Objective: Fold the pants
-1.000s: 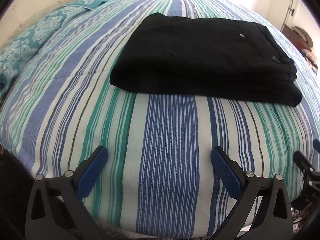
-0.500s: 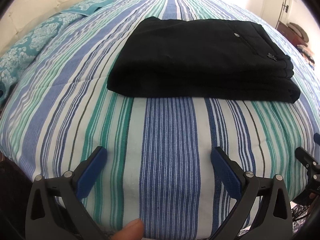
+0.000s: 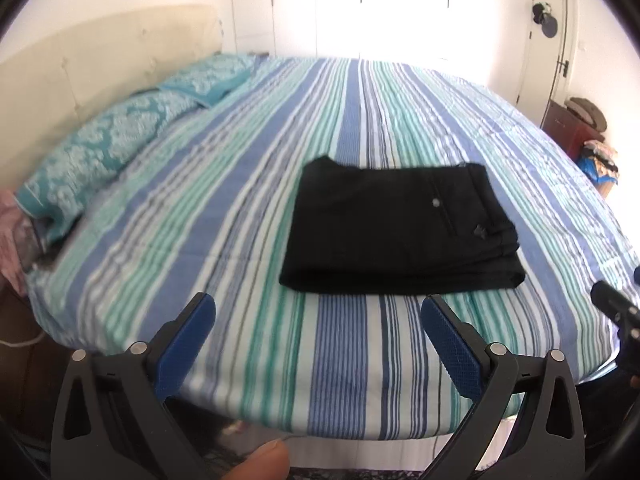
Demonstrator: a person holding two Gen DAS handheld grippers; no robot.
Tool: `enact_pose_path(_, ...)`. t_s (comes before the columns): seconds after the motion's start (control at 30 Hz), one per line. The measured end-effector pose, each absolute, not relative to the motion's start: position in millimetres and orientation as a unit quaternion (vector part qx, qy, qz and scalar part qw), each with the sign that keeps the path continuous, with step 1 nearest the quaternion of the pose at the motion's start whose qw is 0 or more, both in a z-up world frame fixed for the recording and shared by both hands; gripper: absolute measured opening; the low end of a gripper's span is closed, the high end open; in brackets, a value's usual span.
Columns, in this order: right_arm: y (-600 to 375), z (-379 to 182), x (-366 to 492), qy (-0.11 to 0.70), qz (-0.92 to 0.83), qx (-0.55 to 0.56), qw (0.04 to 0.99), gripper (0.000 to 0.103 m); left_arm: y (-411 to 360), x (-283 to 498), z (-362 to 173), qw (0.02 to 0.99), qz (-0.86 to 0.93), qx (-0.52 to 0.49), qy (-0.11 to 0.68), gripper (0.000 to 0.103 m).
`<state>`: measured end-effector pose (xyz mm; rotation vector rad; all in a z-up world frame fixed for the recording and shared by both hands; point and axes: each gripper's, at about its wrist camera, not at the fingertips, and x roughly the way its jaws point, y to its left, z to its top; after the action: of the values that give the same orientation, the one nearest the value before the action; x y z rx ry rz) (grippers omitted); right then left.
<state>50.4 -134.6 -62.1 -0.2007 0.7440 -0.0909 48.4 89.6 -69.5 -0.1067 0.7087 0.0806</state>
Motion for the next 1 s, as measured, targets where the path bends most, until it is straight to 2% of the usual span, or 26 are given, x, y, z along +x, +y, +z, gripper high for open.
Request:
enact_pose_path(0.27, -99, -20, 32, 0.336, -0.032, -0.120, 0.934, 0.103, 96, 41, -29, 0.938, 0.068, -0.037, 0.338, 0.103)
enact_pose_path(0.67, -99, 1, 24, 0.322, -0.043, -0.128, 0.937, 0.103, 98, 39, -15, 0.928, 0.062, -0.047, 0.364, 0.103)
enact_pose_path(1.0, -100, 10, 19, 0.308, -0.044, -0.131, 0.941, 0.103, 93, 34, -4, 0.936, 0.056, -0.016, 0.348, 0.103)
